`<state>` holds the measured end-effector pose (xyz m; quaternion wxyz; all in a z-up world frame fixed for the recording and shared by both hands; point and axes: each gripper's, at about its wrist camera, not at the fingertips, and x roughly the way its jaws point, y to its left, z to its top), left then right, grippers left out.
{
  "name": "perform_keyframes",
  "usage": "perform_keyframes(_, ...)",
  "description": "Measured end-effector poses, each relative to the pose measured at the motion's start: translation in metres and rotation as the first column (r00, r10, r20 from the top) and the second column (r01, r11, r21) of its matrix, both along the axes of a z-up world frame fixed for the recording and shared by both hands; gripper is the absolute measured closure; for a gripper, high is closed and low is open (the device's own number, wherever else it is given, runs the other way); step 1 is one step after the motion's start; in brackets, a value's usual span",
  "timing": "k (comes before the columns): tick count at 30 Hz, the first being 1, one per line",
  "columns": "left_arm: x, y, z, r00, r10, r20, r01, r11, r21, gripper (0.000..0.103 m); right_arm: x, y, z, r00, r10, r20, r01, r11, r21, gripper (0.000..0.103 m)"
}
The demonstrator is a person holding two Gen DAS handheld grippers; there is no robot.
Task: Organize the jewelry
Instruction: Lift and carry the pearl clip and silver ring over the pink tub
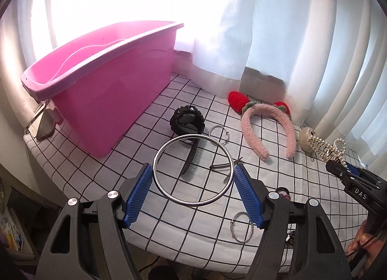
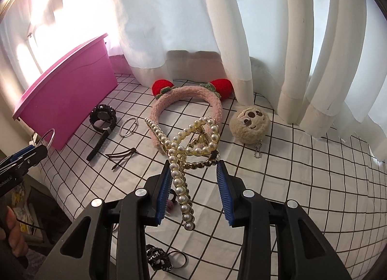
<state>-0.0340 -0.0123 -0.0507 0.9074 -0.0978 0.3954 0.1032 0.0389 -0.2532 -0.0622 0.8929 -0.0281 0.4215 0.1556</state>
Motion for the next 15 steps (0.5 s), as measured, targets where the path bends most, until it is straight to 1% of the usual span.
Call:
perform_keyframes(8,-0.008,0.023,0.058,0.996,-0.001,0.095,0.0,1.0,0.011,0.036,0.004,0.045,0.054,0.994,0.066,0.086,-0.071,0.996,0.055,0.067)
perform_keyframes(15,-0.004,0.07,0.105,0.984,0.039,0.176,-0.049,0.997,0.053,0.036,0.021,0.106,0.094,0.979,0.142,0.144,-0.161,0.979,0.124,0.067)
